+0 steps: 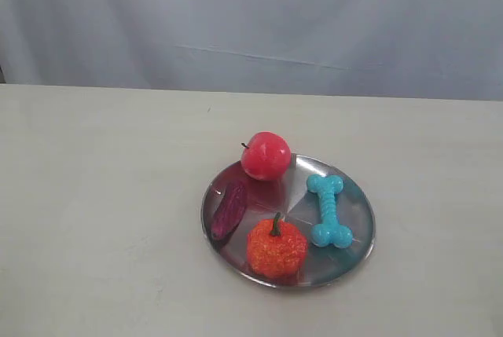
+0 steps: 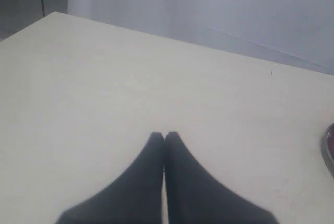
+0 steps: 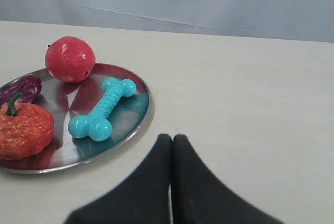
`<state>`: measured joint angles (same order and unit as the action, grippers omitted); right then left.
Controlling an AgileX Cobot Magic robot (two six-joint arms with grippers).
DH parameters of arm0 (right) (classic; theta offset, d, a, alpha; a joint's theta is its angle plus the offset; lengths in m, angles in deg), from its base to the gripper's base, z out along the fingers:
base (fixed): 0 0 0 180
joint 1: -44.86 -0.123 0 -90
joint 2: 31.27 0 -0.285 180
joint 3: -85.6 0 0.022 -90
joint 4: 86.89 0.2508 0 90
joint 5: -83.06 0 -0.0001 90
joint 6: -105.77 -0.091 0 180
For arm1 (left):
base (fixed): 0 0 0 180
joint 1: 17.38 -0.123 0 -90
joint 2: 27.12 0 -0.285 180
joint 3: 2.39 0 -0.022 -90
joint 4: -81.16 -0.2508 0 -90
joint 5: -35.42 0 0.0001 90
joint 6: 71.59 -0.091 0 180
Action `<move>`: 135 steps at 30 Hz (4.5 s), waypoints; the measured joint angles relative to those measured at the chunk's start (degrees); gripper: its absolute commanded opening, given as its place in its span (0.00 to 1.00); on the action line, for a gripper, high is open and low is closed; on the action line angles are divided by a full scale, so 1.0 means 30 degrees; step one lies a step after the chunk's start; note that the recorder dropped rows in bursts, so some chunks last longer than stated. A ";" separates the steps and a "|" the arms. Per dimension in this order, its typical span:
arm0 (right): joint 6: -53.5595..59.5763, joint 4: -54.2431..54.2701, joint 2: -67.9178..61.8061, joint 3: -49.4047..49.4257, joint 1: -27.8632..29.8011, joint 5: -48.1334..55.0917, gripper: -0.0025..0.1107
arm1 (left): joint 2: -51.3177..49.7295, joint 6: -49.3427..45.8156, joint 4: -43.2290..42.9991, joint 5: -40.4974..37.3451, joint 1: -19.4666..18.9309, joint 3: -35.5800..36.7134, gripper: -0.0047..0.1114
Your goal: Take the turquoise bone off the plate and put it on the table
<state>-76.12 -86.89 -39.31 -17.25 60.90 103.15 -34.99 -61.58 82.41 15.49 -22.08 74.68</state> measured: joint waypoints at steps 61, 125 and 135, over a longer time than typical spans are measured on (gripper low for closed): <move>-1.0211 -0.1438 0.0000 0.0000 0.0000 -1.6905 0.02 | 0.0000 0.0000 0.0000 0.0000 0.0000 0.0000 0.04; -0.2390 -0.0883 -3.9622 -2.8120 -0.6038 0.9581 0.52 | 0.0000 0.0000 0.0000 0.0000 0.0000 0.0000 0.04; -0.3588 -0.1129 -3.9622 -2.8133 -0.6038 0.9699 0.52 | 0.0000 0.0000 0.0000 0.0000 0.0000 0.0000 0.04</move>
<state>-86.89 -90.28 -158.17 -101.65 42.78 132.25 -34.99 -61.58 82.41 15.49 -22.08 74.68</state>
